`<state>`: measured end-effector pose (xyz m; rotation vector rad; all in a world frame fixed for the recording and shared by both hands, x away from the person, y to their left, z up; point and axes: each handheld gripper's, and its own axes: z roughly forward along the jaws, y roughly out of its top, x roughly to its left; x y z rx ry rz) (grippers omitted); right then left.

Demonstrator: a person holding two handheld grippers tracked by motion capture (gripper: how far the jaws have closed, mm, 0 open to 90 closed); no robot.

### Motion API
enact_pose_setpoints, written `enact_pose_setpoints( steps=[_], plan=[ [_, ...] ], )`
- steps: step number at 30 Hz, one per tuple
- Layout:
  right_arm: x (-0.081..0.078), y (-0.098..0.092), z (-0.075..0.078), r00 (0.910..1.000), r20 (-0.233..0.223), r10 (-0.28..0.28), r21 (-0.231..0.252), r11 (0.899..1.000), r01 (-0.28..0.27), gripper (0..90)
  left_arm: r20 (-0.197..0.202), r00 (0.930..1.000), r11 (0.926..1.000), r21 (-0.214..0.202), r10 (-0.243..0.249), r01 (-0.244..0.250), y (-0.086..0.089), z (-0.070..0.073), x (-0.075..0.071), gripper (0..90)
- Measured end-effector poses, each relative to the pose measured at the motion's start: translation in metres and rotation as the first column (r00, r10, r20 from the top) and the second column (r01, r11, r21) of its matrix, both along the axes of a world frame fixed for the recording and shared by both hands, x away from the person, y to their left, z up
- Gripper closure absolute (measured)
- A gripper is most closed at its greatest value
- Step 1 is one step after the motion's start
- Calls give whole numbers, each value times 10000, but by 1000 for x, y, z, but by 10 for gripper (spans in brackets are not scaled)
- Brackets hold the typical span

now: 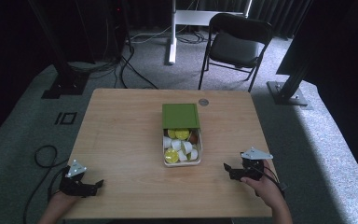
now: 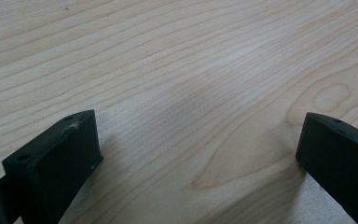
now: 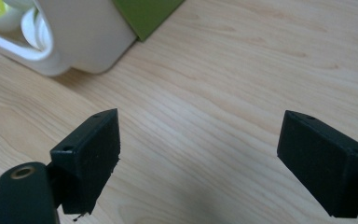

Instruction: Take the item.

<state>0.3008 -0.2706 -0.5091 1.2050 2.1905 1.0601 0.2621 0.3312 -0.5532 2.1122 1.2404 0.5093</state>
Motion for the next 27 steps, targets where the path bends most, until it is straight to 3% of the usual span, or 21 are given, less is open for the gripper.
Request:
enact_pose_setpoints(
  steps=[20, 27],
  plan=[
    [4, 29, 40, 9951, 891, 437, 466, 9978, -480, 133, -1, 10000, 10000, 1, -1, 1, 0, 0, 0, 5],
    [9, 46, 49, 9894, 1173, 860, 492, 9945, -923, 132, -2, 10000, 10000, 0, 0, 0, 0, 0, 0, 4]
  ],
)
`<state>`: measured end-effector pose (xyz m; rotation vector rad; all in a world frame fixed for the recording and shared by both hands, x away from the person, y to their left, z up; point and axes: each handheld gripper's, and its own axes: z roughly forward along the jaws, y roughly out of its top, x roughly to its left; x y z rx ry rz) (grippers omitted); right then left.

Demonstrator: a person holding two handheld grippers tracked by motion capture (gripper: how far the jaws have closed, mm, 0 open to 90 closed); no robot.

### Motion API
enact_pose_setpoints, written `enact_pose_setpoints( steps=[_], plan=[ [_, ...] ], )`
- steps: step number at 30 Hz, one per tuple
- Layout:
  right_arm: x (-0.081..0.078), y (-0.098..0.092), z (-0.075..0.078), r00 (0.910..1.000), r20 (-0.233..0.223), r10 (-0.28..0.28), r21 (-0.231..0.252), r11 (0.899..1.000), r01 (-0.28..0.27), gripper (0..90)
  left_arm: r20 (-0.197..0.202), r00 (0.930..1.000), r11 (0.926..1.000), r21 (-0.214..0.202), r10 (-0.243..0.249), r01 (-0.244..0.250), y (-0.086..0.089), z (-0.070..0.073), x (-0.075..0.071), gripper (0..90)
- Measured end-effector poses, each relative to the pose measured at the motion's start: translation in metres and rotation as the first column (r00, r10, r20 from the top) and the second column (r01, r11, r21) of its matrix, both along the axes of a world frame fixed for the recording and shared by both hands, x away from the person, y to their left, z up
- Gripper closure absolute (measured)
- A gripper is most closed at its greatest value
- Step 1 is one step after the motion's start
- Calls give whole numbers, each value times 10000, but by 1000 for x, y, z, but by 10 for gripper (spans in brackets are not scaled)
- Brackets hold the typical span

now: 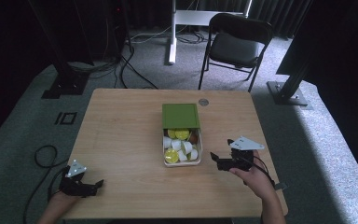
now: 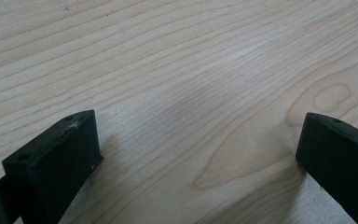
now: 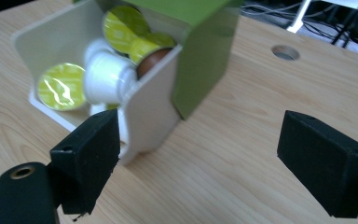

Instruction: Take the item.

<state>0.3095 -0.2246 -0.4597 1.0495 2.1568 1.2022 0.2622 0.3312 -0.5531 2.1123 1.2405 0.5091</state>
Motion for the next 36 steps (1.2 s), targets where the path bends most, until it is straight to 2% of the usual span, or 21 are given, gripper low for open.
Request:
enact_pose_setpoints(
  steps=[1, 18, 23, 30, 36],
  plan=[
    [2, 6, 3, 9999, 73, 111, 47, 9999, -112, 132, 0, 10000, 10000, 0, -1, 1, 0, 0, 0, 5],
    [9, 43, 16, 9960, 380, 809, 207, 9964, -817, 132, 0, 10000, 10000, -2, 3, -3, 0, 0, 0, 4],
    [11, 56, 20, 9928, 476, 1100, 430, 9928, -1120, 132, 3, 10000, 10000, -7, 4, -4, 0, 0, 0, 4],
    [14, 74, 20, 9885, 538, 1410, 541, 9881, -1439, 132, 4, 10000, 10000, -1, 0, 0, 0, 0, 0, 4],
    [15, 86, 17, 9895, 500, 1354, 569, 9888, -1382, 133, 1, 10000, 10000, 1, -1, 1, 0, 0, 0, 5]
  ],
)
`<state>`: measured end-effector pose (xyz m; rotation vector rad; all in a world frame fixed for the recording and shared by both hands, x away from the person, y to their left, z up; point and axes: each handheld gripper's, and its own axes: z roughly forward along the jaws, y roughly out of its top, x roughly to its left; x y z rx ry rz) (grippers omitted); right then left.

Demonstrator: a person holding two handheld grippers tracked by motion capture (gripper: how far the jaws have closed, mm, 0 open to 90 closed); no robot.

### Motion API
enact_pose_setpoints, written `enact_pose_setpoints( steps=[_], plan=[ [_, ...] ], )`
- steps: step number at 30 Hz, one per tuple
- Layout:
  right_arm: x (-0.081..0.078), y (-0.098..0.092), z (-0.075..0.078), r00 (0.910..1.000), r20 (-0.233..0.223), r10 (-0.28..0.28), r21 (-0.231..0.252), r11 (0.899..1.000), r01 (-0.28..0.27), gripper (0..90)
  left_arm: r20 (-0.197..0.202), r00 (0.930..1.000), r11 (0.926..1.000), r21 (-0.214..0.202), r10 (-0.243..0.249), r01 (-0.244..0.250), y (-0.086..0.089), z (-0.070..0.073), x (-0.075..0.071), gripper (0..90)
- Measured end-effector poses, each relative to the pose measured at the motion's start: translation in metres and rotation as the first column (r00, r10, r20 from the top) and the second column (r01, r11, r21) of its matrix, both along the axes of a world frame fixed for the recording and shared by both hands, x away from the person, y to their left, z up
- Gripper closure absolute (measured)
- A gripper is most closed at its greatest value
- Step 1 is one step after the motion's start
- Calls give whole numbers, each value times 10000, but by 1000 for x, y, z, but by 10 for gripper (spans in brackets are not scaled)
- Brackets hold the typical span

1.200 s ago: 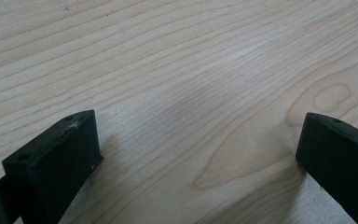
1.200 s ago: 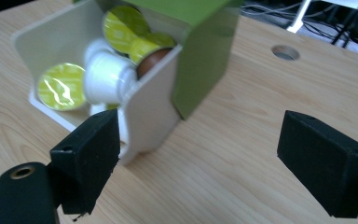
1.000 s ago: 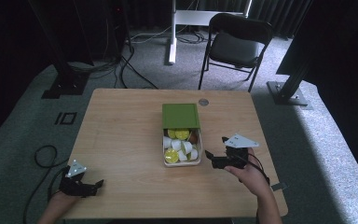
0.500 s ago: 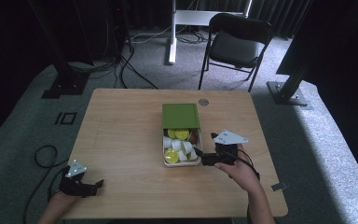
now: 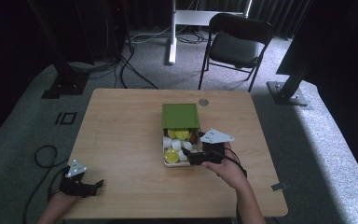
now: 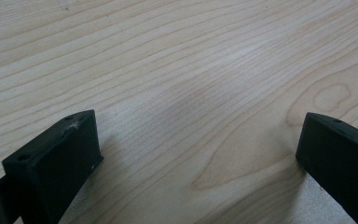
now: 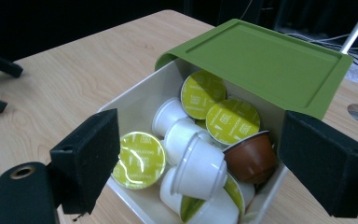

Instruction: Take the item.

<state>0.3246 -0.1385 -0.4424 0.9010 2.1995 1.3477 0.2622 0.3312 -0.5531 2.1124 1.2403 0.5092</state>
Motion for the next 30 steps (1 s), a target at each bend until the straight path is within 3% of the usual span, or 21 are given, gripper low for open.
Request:
enact_pose_setpoints(
  steps=[11, 15, 18, 25, 30],
  plan=[
    [-3, 26, -13, 9971, 30, -763, -284, 9967, 763, 148, -3, 10000, 10000, -3, 3, -3, 0, 0, 0, 5],
    [-2, 29, -18, 9862, -112, -1654, -26, 9862, 1654, 148, 2, 10000, 10000, 3, 3, -3, 0, 0, 0, 4],
    [-3, 31, -19, 9805, -120, -1960, 106, 9805, 1961, 179, 1, 10000, 10000, 7, 1, -1, 0, 0, 0, 5],
    [-6, 36, -28, 9784, -215, -2057, 21, 9786, 2058, 196, -3, 10000, 10000, -3, 3, -3, 0, 0, 0, 4],
    [-7, 40, -32, 9717, -184, -2356, -87, 9718, 2355, 236, -2, 10000, 10000, -4, 4, -4, 0, 0, 0, 5]
  ],
)
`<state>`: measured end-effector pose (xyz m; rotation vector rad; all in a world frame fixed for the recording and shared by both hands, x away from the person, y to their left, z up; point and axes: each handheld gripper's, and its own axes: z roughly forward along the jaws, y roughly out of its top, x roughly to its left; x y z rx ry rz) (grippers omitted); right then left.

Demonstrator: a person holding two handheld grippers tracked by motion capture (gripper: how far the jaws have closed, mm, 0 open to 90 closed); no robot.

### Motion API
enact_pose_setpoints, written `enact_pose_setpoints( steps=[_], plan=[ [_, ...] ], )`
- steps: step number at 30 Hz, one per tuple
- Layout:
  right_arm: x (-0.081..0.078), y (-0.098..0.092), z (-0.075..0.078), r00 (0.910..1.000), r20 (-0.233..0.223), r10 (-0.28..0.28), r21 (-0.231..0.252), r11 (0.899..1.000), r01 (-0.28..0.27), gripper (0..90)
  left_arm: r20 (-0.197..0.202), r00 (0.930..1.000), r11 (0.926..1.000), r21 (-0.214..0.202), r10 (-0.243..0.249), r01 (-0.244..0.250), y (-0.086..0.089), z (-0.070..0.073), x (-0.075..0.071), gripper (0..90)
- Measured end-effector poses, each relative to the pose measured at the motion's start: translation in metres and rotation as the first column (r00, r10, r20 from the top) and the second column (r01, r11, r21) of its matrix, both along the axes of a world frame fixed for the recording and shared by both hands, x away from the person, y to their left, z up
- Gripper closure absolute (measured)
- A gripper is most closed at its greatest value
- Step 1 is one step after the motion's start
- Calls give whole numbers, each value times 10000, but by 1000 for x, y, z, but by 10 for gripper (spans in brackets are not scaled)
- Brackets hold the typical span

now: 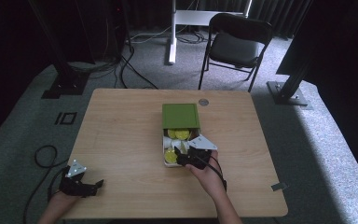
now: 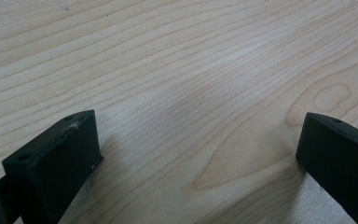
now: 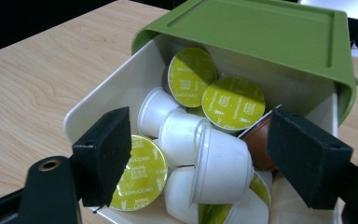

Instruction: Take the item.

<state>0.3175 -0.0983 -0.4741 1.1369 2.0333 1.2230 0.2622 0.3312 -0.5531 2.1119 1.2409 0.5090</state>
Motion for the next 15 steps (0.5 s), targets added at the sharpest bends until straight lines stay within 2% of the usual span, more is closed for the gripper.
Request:
enact_pose_setpoints(
  steps=[4, 6, 9, 11, 12, 15],
  plan=[
    [-1, 0, -4, 9998, -29, -172, -31, 9998, 172, 297, -1, 10000, 10000, -1, 0, 0, 0, 0, 0, 4],
    [-1, 1, -6, 9998, 73, -170, -230, 9996, 172, 350, -5, 10000, 10000, 6, -2, 2, 0, 0, 0, 5],
    [-1, 2, -8, 9999, -96, -92, -139, 9999, 91, 362, -3, 10000, 10000, 10, -6, 6, 0, 0, 0, 5],
    [-1, 2, -10, 9997, -43, -224, -338, 9992, 222, 388, -4, 10000, 10000, 6, -3, 3, 0, 0, 0, 5],
    [-1, 1, -10, 9995, -90, -302, -252, 9992, 300, 398, -5, 10000, 10000, 8, -4, 4, 0, 0, 0, 5],
    [-1, 1, -12, 9989, -129, -457, -401, 9982, 452, 408, -5, 10000, 10000, 7, -3, 3, 0, 0, 0, 5]
  ],
)
